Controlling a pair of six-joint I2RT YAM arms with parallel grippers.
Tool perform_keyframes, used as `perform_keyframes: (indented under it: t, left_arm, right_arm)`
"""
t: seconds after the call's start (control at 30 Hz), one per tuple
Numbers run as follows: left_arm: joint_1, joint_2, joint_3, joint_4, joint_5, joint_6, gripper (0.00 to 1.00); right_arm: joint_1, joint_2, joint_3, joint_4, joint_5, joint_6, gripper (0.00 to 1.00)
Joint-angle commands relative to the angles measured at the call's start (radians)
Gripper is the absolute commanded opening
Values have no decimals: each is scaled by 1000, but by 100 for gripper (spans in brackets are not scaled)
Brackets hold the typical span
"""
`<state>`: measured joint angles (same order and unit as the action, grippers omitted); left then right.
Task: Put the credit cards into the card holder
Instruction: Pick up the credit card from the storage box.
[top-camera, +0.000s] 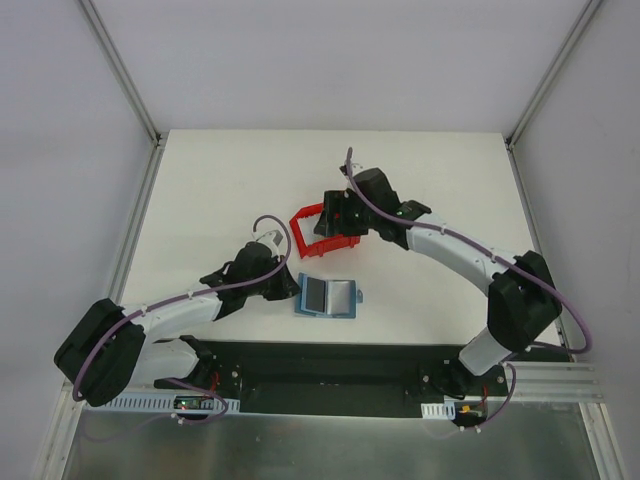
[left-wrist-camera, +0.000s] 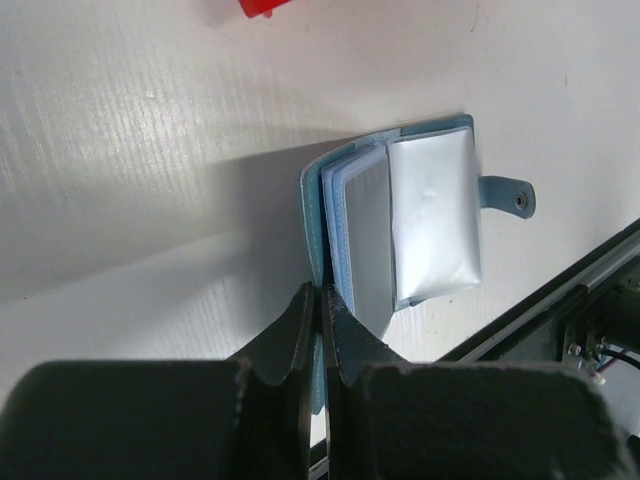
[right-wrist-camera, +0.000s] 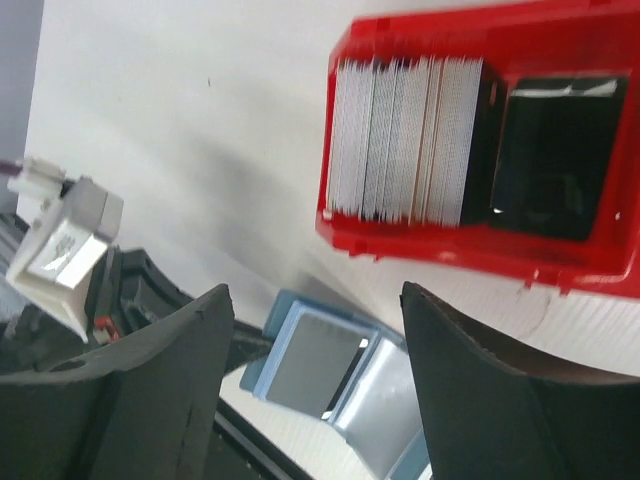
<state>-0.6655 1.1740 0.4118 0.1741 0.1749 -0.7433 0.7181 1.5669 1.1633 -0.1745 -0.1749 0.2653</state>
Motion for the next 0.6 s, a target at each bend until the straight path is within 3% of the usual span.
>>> perform_keyframes:
  t: [0.0,0.2,0.57]
  left_arm:
    - [7,-4,44,-15,-3,5,0]
    - [7,-11,47,-21,-2,7,0]
    - [7,-20,47,-30,-6,22,0]
  right_arm:
    - [-25,109,149,-134,9,-98,72]
    - [-54,252,301,-203,20,-127,75]
    - [-101,415,426,-194,-60,-153,84]
